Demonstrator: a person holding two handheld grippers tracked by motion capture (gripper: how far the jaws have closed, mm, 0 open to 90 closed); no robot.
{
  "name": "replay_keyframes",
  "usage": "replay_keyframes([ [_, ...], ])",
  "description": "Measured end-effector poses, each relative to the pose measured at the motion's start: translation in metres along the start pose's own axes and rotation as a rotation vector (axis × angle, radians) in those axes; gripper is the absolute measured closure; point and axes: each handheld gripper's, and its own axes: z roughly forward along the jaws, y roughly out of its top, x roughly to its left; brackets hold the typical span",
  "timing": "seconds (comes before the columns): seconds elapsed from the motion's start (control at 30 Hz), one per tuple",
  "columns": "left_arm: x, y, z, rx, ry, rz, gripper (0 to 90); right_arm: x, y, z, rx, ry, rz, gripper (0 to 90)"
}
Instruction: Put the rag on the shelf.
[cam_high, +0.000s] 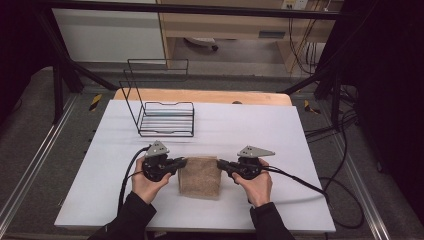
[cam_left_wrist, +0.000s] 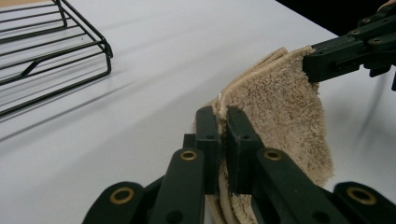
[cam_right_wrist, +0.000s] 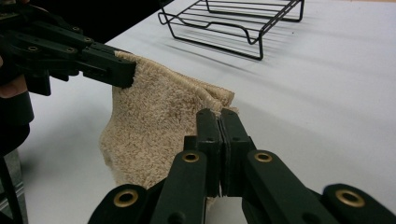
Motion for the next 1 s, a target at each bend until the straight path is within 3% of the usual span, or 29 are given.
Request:
replay_keyframes([
  [0.63,-0.008,0.009,-0.014,-0.085,0.017,0.04,84.7,0.008,0.013,-0.013,-0.063,-0.01,-0.069,89.0],
  [1.0,-0.009,0.013,-0.022,-0.129,0.034,0.044,84.7,0.013,0.022,-0.014,-0.092,-0.016,-0.106,89.0],
])
